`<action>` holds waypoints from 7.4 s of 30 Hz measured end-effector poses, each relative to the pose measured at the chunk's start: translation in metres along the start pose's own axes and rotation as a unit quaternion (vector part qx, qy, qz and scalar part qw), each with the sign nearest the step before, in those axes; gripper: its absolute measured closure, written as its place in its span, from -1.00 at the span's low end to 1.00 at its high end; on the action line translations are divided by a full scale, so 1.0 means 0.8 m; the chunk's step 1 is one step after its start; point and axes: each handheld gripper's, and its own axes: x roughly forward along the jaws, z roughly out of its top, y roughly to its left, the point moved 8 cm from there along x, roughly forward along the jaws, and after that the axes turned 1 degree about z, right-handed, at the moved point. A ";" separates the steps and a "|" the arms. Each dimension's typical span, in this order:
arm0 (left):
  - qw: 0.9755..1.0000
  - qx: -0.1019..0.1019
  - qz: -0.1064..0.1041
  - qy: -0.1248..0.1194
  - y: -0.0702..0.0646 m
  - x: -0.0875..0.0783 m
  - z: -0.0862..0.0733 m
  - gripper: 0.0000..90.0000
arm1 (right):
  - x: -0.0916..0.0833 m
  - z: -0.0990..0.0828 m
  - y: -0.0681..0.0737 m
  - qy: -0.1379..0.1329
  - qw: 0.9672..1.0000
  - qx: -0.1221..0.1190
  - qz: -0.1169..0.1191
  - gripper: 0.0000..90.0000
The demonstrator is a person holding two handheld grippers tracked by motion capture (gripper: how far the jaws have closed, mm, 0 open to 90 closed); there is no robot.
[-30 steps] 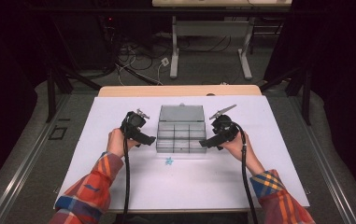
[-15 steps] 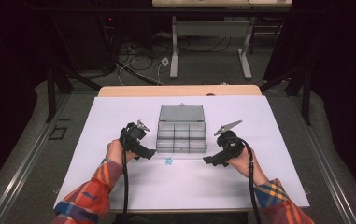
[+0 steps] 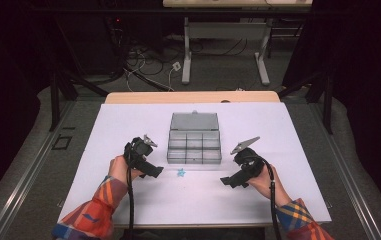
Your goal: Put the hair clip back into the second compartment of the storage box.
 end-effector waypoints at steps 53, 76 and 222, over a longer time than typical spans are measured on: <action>0.992 0.018 -0.122 -0.023 -0.082 0.053 0.039 0.78 | 0.015 -0.014 0.005 0.018 1.000 -0.011 0.006 -1.00; 0.989 0.037 -0.134 -0.050 -0.093 0.036 0.038 0.99 | 0.011 -0.016 0.005 0.016 1.000 -0.012 -0.002 -1.00; 0.989 0.027 -0.080 -0.124 -0.043 0.048 0.147 0.98 | 0.006 -0.013 -0.002 0.002 1.000 -0.012 -0.023 -0.99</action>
